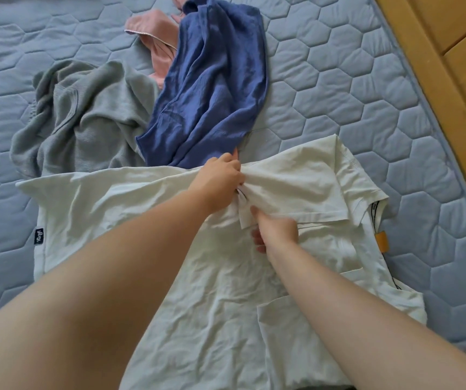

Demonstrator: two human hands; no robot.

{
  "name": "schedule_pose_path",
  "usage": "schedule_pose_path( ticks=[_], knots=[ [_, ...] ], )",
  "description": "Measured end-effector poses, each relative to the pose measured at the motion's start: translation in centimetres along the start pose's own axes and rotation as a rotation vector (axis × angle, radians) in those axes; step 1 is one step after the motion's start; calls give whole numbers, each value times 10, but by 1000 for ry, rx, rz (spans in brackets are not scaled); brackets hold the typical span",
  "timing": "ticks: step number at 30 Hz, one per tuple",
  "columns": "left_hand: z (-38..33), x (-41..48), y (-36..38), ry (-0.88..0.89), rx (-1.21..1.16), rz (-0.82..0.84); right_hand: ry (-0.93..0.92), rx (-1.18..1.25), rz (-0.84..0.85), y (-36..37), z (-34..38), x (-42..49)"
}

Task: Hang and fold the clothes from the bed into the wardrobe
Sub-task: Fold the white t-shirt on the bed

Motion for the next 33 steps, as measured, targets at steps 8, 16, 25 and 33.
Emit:
schedule_pose_path(
  ticks=[8, 16, 25, 33],
  knots=[
    [0, -1, 2, 29, -19, 16, 416, 428, 125, 15, 3, -11],
    [0, 5, 0, -92, -114, 146, -23, 132, -54, 7, 5, -16],
    [-13, -8, -7, 324, 265, 90, -502, -43, -317, 4, -14, -45],
    [-13, -4, -11, 371, 329, 65, -573, -234, -283, -2, -11, -38]
  ],
)
Point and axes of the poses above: each hand's wrist, its own x-axis towards the middle knuckle, its own y-axis out of the palm, z = x × y, the point moved 2 cm from there along x, towards the middle knuckle, and after that the axes turned 2 degrees about x, right-handed, at the moved point
